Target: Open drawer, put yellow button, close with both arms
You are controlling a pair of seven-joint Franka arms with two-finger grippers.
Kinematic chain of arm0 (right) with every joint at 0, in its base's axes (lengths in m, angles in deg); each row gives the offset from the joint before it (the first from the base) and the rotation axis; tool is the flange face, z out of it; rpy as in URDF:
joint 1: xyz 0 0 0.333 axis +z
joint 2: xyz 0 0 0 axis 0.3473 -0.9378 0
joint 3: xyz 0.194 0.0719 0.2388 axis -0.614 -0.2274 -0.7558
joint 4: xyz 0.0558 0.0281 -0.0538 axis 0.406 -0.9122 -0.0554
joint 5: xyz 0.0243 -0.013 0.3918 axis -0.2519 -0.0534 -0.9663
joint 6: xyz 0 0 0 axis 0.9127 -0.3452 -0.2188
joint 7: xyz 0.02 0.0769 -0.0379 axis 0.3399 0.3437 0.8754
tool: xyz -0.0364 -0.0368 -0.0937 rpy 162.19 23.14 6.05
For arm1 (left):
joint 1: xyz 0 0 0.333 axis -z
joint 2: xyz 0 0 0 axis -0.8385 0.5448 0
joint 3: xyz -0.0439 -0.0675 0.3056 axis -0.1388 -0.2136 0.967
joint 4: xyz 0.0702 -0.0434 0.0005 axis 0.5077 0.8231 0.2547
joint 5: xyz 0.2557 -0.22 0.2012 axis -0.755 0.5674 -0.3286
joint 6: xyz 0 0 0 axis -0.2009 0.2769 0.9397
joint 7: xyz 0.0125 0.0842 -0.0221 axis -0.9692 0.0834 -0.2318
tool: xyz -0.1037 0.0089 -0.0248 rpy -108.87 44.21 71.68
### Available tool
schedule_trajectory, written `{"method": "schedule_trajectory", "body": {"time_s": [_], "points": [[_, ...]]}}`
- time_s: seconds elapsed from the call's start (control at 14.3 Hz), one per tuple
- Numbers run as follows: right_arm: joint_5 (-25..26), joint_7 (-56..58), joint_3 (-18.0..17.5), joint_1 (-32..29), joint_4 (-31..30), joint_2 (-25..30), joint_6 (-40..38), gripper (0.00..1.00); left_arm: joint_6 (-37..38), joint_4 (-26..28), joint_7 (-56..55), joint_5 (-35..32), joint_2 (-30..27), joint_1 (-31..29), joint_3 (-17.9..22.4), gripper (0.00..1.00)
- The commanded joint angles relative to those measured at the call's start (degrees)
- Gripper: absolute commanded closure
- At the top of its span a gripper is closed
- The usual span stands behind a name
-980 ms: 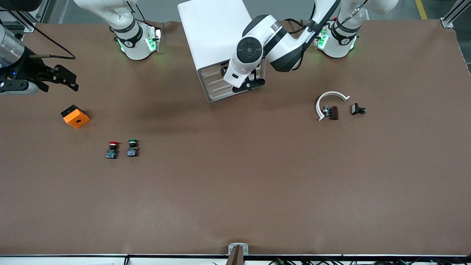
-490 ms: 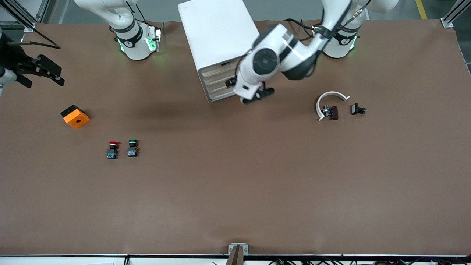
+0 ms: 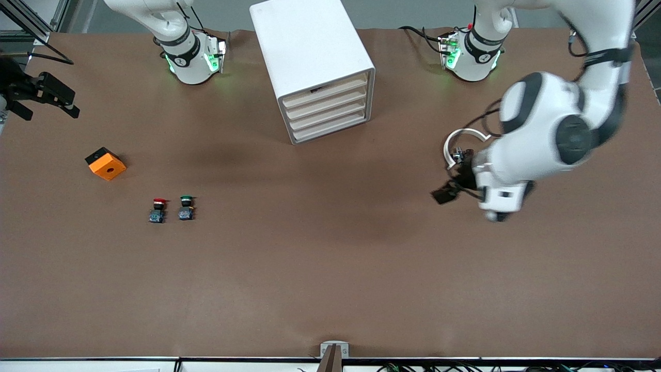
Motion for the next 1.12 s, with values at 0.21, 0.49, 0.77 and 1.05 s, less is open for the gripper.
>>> {"method": "schedule_trajectory", "body": {"time_s": [0.21, 0.49, 0.77, 1.05], "points": [[0.43, 0.79, -0.75, -0.93, 1.96, -0.94, -1.05, 0.0, 3.12, -5.21, 23.32, -6.28, -0.39, -12.37, -0.83, 0.0], [0.34, 0.7, -0.75, -1.02, 1.96, -0.94, -1.05, 0.0, 9.62, -5.57, 35.47, -11.19, -6.88, -14.24, -0.57, 0.0], [0.34, 0.61, -0.75, -0.93, 2.05, -0.94, -1.05, 0.0, 15.25, -5.39, 42.59, -15.71, -12.69, -14.24, -1.36, 0.0], [0.34, 0.61, -0.75, -0.93, 2.31, -0.94, -1.05, 0.0, 16.22, -1.72, 50.7, -13.25, -18.39, -10.31, 3.19, 0.0]]}}
